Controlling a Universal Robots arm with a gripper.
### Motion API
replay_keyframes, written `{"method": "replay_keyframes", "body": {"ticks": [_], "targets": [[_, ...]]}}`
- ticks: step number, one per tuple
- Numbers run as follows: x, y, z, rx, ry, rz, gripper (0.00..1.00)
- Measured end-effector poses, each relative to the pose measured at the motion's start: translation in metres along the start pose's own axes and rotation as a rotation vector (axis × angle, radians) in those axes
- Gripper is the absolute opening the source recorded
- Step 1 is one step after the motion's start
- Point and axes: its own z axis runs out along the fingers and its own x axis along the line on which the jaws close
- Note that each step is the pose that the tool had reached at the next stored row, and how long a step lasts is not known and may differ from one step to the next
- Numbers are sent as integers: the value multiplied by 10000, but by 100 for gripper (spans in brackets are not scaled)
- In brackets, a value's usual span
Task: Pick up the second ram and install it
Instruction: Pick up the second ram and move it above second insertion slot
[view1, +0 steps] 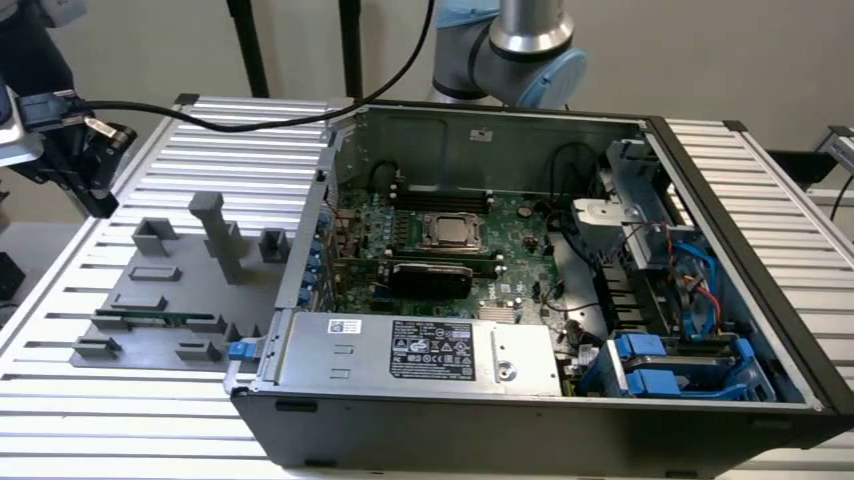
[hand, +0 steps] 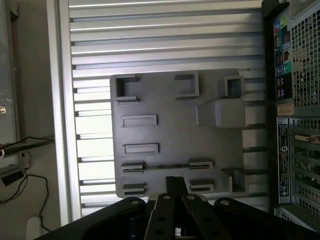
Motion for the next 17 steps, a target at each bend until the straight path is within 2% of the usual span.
{"method": "replay_keyframes", "body": {"ticks": [9, 17], "targets": [[1, 0, 4, 0, 7, -95, 11], [1, -1, 29, -29, 76, -1549, 11]]}}
